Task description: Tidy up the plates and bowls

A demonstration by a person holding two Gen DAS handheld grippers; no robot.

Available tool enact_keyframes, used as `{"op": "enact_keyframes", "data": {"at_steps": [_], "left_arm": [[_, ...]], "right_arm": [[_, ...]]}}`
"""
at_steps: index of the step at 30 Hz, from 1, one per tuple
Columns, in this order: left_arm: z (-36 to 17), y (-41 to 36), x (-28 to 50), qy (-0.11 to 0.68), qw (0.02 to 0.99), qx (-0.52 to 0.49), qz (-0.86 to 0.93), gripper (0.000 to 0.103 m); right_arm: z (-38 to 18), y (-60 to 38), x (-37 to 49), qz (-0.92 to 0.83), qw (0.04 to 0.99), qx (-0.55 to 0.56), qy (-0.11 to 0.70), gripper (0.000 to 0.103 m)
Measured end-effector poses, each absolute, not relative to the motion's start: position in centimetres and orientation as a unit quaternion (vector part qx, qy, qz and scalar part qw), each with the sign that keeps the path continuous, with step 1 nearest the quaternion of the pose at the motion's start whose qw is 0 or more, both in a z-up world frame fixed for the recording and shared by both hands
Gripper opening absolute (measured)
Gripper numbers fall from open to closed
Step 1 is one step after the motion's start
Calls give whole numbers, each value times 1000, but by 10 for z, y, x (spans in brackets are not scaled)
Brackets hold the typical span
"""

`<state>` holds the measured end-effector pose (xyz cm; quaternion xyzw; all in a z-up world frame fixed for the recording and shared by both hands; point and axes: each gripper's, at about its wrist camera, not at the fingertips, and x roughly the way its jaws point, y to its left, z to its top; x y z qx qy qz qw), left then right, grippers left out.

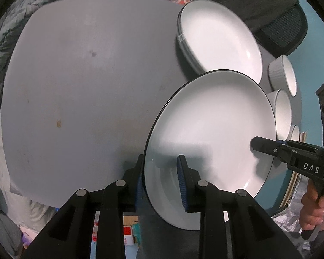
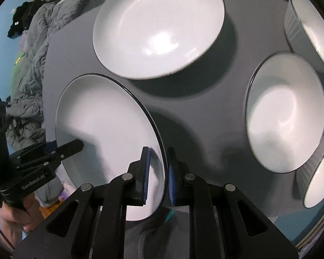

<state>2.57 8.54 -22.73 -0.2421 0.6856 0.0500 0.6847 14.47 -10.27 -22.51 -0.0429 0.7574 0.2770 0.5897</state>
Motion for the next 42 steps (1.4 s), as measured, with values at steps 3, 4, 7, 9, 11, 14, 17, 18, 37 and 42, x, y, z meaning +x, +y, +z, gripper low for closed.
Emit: {"op": "enact_keyframes", "data": {"at_steps": [3,4,7,9,11,14,17,18,37,42], "left_arm": [[-221,87,33,680,689,-247,49,27],[-219,87,38,678,691,-246,48,27],[-213,84,54,675,697,-237,48,27],[-209,87,60,673,701,-232,49,27],[-208,89,73,672,705,-222,48,27],[-210,91,89,673,705,-218,48,27],[-211,97,105,673,705,-218,52,27],[-211,98,109,672,706,-218,53,27],[-234,102,183,682,697,-210,71,29],[-240,100,187,688,692,-207,73,29]], "right_arm": [[-220,-106,154,278,593,-42,754,16],[-218,-106,158,277,596,-42,752,16],[-215,-107,169,275,601,-41,749,16],[-214,-104,177,274,604,-40,747,16],[-214,-103,186,273,608,-39,744,16],[-214,-100,198,270,612,-35,743,16],[-217,-96,210,268,613,-31,743,16],[-217,-95,214,268,613,-30,743,16],[-234,-82,274,269,607,-37,747,16],[-240,-83,279,267,601,-39,752,16]]}}
